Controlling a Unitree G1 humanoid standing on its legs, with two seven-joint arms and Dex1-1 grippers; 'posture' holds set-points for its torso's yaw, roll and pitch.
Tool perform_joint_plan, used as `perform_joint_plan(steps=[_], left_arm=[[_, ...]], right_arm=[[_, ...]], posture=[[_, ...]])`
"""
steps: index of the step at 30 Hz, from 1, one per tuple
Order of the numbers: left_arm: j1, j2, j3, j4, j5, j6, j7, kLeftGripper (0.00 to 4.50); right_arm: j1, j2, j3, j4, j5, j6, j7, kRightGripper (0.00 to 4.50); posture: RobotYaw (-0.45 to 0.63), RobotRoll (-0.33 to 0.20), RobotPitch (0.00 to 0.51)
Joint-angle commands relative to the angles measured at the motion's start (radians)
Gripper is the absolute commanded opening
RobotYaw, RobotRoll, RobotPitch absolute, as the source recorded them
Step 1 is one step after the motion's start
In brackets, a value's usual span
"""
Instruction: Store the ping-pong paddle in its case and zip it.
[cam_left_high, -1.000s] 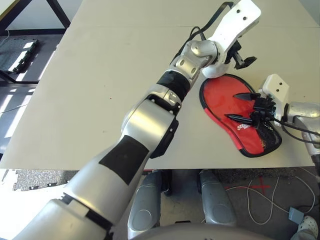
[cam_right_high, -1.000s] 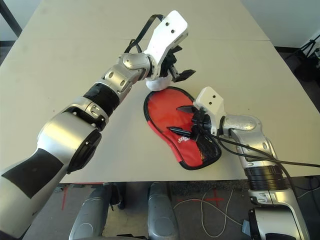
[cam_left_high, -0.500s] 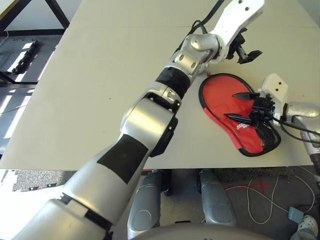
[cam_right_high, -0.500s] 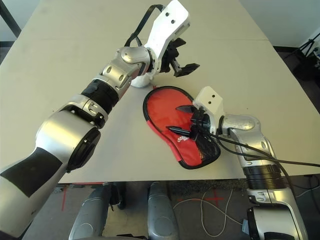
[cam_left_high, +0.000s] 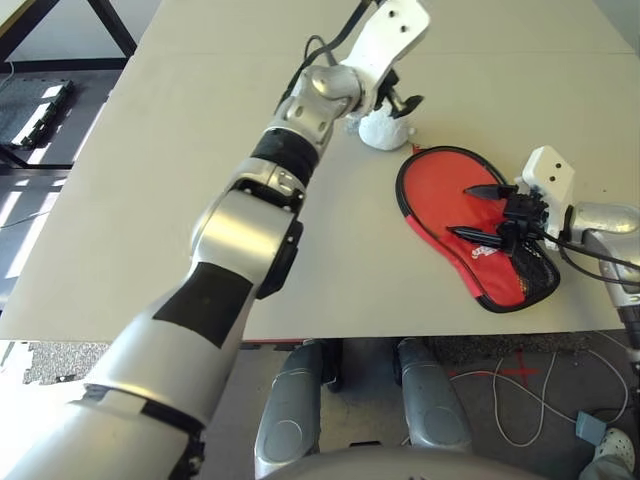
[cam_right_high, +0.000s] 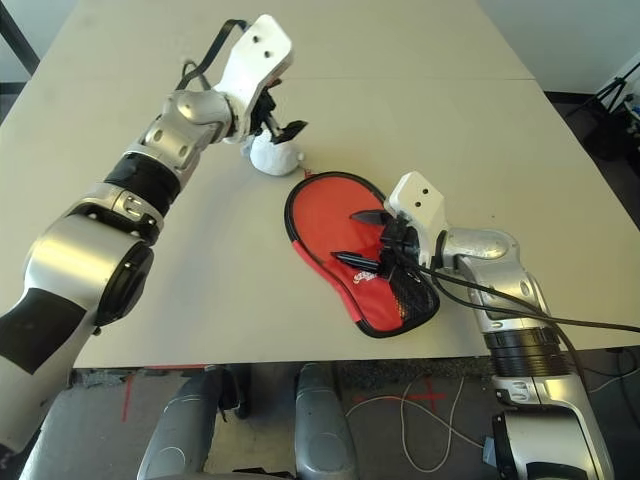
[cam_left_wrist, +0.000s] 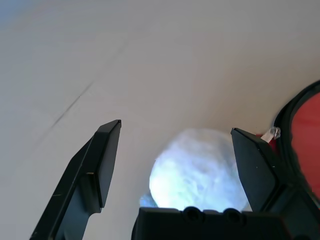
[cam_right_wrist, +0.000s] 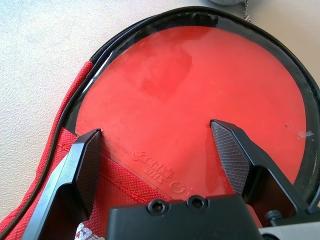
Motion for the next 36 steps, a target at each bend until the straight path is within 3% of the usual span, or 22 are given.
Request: perform_joint_plan(steps=[1, 21, 33, 36], left_arm=[[0.025, -0.001, -0.002, 0.013, 0.003, 0.003, -0.01, 4.47], [0.069, -0.033, 0.011, 0.076, -0.003, 0.056, 0.016, 4.47], [0.072, -0.054, -0.004, 0.069, 0.012, 0.04, -0.005, 0.75], [0.06, -0.069, 0.001, 0.046, 0.001, 0.017, -0.023, 0.0]], right_arm=[[0.045, 0.01, 0.083, 0.067, -0.061, 0.041, -0.003, 4.5], [0.048, 0.002, 0.076, 0.046, -0.05, 0.054, -0.011, 4.5], [0.054, 0.005, 0.073, 0.037, -0.046, 0.055, -0.019, 4.5], [0.056, 0.005, 0.073, 0.039, -0.046, 0.054, -0.019, 4.5]], posture=[[-0.12, 0.0, 0.291], [-0.14, 0.0, 0.288], [-0.14, 0.0, 0.291], [-0.14, 0.0, 0.291]])
